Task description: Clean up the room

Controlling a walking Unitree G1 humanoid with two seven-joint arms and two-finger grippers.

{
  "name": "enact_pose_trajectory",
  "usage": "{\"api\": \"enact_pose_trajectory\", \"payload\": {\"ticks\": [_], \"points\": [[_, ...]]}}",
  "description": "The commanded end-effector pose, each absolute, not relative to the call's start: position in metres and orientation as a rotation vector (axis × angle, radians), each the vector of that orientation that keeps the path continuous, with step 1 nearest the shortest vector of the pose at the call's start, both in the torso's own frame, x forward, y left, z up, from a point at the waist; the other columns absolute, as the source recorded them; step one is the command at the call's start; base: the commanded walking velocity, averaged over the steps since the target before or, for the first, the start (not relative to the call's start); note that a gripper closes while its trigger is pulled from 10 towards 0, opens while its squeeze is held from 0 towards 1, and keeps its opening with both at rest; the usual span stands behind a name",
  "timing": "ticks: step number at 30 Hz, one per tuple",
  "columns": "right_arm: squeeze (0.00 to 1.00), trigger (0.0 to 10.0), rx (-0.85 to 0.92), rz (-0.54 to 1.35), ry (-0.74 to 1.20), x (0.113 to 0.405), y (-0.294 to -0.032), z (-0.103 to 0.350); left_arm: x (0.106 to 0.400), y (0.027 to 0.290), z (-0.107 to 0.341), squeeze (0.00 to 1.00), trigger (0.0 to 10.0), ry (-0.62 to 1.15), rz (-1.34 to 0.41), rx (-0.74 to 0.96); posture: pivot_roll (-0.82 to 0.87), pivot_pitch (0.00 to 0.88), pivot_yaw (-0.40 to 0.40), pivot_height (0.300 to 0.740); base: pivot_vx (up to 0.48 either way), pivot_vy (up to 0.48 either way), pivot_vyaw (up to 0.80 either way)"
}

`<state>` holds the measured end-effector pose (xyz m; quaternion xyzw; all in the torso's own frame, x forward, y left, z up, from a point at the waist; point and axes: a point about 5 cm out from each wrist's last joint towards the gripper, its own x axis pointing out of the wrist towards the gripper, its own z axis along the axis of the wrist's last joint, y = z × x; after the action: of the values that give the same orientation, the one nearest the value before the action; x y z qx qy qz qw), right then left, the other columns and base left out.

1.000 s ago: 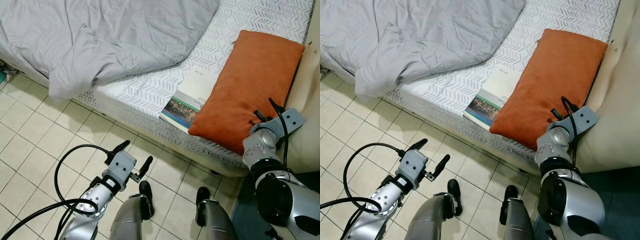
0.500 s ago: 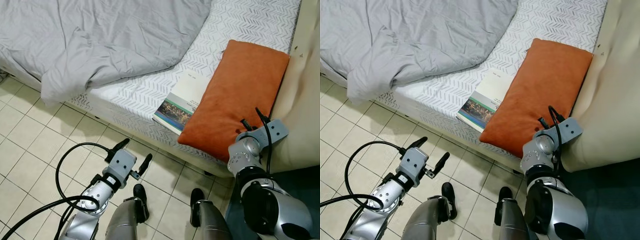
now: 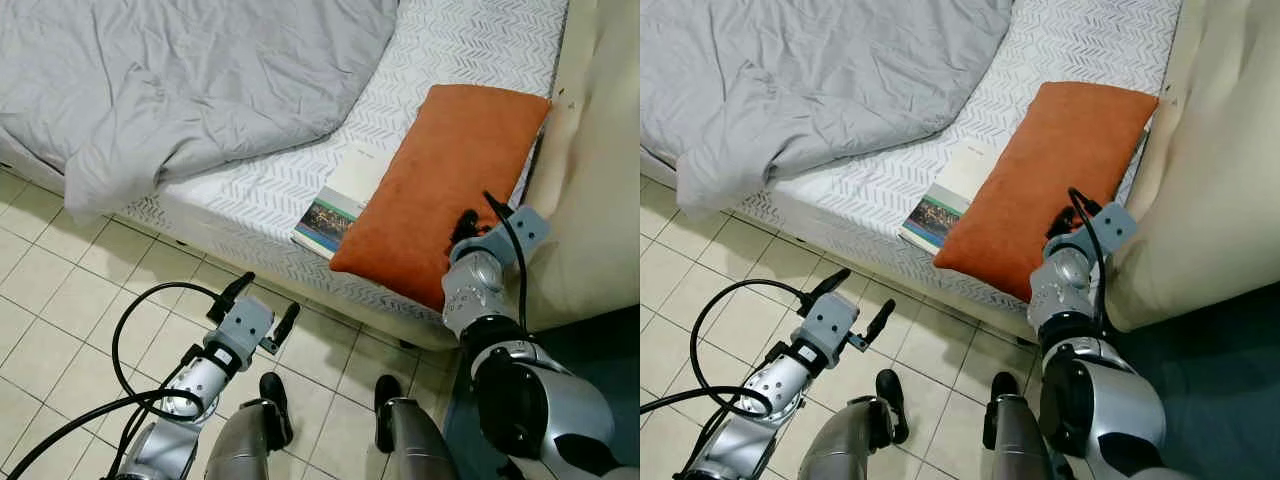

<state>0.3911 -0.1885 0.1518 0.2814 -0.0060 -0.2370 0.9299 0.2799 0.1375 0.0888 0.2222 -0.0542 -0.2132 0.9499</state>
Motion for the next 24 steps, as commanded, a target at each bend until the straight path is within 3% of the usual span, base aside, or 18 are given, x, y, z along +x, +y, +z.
{"api": "enact_pose_trajectory", "payload": {"ticks": [1,7,14,15,19,24], "points": [[1.0,10.0,0.537,-0.482,-0.032,0.391,-0.19,0.155,0.278,0.141,0.08,0.0,10.0,-0.08,-0.423,0.458,-0.08,0.351,0.011,0.74,0.0,0.0,0.0],[1.0,10.0,0.452,-0.526,-0.022,0.384,-0.211,0.145,0.285,0.145,0.085,0.0,10.0,-0.101,-0.406,0.473,-0.08,0.319,0.01,0.74,0.0,0.0,0.0],[1.0,10.0,0.301,-0.467,-0.054,0.385,-0.215,0.152,0.287,0.146,0.085,0.0,10.0,-0.106,-0.399,0.483,-0.08,0.316,0.016,0.74,0.0,0.0,0.0],[0.0,10.0,0.252,-0.368,-0.061,0.388,-0.199,0.153,0.286,0.146,0.086,0.0,10.0,-0.111,-0.395,0.492,-0.08,0.317,0.02,0.74,0.0,0.0,0.0],[0.0,10.0,0.252,-0.248,-0.044,0.383,-0.175,0.138,0.286,0.15,0.081,0.0,10.0,-0.09,-0.361,0.468,-0.08,0.291,0.019,0.74,0.0,0.0,0.0],[0.0,10.0,0.22,-0.197,-0.006,0.364,-0.165,0.107,0.286,0.154,0.075,0.0,10.0,-0.044,-0.331,0.4,-0.09,0.223,0.018,0.74,0.0,0.0,0.0]]}}
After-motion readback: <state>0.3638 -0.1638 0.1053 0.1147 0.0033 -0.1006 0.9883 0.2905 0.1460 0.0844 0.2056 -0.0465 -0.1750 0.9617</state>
